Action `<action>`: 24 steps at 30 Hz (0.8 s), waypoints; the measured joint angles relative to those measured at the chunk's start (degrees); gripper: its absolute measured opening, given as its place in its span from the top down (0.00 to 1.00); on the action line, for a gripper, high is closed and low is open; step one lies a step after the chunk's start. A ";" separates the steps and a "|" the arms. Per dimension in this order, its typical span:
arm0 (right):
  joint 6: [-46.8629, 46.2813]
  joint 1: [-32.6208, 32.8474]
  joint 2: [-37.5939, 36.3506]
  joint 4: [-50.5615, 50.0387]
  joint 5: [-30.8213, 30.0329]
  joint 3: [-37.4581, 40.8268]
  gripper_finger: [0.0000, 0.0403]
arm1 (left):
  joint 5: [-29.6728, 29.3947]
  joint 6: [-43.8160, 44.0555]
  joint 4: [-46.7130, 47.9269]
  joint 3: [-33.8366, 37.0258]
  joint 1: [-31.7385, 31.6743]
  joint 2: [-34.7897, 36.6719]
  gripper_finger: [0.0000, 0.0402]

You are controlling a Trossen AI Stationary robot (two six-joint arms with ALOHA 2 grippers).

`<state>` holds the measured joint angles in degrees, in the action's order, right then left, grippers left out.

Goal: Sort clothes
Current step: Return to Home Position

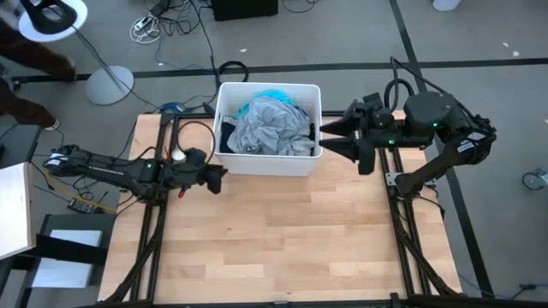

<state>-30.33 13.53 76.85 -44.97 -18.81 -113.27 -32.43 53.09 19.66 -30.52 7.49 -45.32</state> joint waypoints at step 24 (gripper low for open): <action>-2.32 3.89 -0.76 -16.97 -6.29 4.08 0.39 | 15.82 -16.06 -17.67 -0.09 7.12 10.53 0.65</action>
<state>-32.65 17.42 76.09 -61.94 -25.10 -109.19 -16.61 37.03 1.99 -30.61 14.60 -34.79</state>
